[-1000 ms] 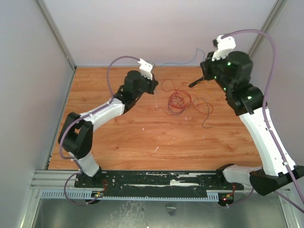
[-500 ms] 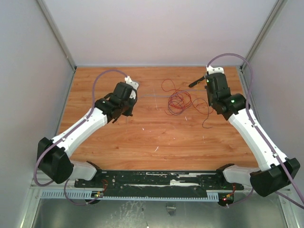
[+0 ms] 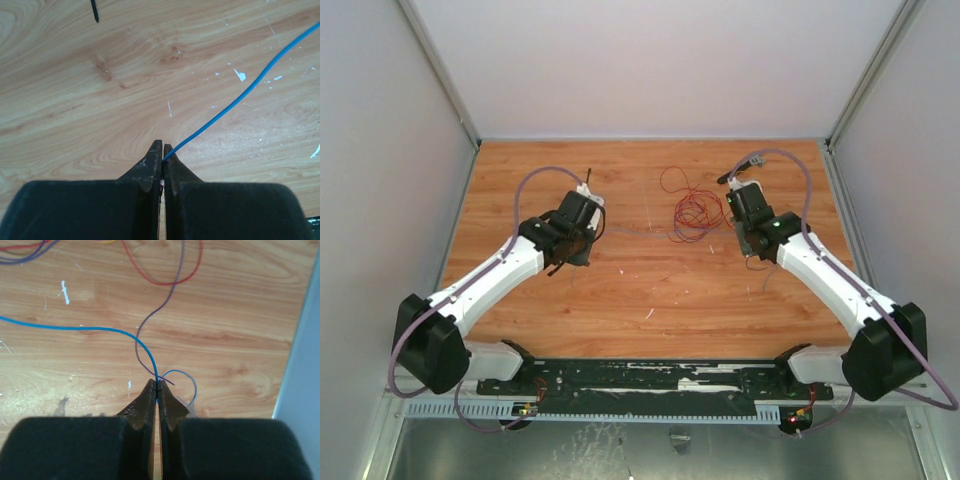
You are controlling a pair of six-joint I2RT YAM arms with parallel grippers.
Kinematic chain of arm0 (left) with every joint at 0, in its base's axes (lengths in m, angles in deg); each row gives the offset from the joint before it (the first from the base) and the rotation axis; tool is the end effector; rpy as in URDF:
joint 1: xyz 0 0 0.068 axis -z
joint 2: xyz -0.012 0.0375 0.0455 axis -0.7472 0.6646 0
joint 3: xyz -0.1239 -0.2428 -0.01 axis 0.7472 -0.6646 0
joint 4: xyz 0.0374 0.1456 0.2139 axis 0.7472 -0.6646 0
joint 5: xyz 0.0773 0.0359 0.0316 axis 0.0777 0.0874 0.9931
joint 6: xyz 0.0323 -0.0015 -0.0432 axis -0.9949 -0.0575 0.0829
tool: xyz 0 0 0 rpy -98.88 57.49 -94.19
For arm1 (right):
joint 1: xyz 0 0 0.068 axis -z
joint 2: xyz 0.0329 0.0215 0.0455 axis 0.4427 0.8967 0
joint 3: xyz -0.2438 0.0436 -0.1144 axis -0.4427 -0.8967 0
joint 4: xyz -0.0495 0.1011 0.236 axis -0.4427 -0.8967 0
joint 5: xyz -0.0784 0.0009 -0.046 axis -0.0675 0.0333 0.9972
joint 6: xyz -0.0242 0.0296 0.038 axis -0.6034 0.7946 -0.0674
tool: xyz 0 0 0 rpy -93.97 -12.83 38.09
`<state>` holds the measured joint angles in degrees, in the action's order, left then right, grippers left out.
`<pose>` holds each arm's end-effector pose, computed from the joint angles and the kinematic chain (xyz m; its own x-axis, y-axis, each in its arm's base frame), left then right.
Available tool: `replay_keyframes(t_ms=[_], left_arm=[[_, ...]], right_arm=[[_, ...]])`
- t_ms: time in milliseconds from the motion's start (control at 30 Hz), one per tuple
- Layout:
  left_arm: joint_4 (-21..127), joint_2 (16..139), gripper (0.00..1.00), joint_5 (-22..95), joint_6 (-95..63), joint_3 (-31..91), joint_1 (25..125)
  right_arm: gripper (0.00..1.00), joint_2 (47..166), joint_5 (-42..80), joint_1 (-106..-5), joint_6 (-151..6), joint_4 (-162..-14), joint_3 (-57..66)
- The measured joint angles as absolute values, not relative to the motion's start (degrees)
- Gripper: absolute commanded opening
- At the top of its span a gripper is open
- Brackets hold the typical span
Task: Zip-tie the wires
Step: Place the cable at the center of the board.
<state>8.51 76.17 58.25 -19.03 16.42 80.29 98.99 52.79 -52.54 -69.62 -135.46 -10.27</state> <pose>0.2225 -0.1290 0.2675 -0.7716 0.3132 -0.5536 0.3004 0.9466 0.1168 0.2300 0.0957 0.2807 -0.8020 -0.2317 -0.5505 -0.0694 0.9516 -0.2995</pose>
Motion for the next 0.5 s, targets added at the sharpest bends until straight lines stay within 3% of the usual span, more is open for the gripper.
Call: replay_keyframes(t_ms=[500], left_arm=[[8.8,96.79,0.0,64.05,-21.48,17.65,77.78]], right_arm=[[0.0,115.47,44.64,-52.67,-68.28,-126.2,-18.66]])
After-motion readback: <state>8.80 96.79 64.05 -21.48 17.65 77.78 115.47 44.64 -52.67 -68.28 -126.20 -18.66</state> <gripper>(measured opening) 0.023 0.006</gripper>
